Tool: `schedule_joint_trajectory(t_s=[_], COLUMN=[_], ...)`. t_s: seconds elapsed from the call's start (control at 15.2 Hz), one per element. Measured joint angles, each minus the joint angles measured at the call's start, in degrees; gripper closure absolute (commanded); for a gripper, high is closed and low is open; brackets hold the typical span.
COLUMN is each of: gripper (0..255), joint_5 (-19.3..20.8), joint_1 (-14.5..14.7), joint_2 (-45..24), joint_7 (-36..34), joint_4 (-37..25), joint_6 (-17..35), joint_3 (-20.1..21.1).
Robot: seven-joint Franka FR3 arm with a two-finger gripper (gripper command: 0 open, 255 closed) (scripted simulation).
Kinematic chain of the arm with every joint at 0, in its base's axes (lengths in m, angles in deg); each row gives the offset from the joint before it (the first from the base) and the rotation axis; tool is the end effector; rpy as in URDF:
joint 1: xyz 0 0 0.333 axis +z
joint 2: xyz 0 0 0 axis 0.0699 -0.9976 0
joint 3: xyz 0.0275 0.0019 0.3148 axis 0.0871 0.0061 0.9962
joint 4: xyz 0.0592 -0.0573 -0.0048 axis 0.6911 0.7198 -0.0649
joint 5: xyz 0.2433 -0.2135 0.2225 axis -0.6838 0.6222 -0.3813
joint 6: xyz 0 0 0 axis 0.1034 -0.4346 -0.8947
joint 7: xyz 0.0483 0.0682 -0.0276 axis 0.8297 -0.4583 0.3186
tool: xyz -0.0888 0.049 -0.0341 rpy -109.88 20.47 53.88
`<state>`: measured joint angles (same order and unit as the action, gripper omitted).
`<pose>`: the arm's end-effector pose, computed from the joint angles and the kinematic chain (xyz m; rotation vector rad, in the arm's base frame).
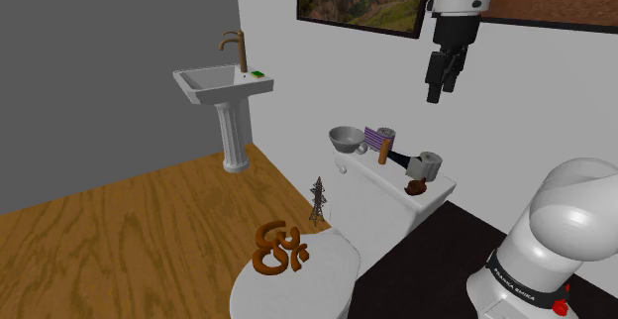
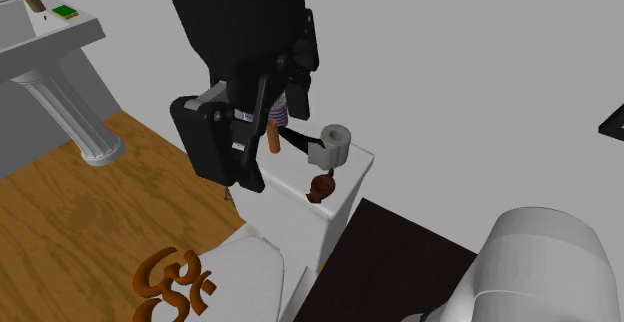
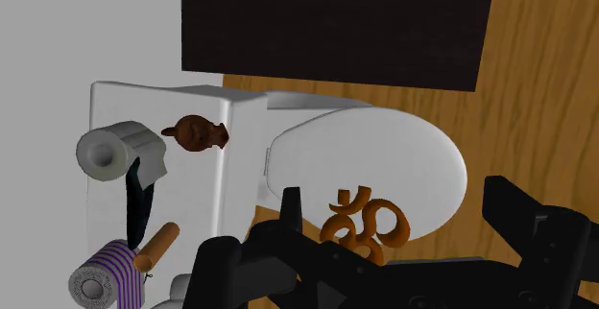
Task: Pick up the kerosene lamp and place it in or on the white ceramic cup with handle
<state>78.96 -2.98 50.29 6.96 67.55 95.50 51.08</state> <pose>0.2910 0.0279 0.6068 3.1027 0.2114 -0.1118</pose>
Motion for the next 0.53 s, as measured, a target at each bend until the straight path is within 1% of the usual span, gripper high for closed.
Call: schedule_joint_trajectory(t_s=[0.07, 0.2, 0.53], gripper=[0, 0, 0], joint_5=[0.00, 0.91, 4.38], joint_1=[0.00, 0.04, 0.00], joint_2=[0.00, 1.05, 3.37], joint_7=[0.00, 2.00, 9.21], joint_4=[0.00, 2.63, 11.67], joint_6=[0.00, 1.65, 8.83], joint_3=[0.00, -1.24, -5.73])
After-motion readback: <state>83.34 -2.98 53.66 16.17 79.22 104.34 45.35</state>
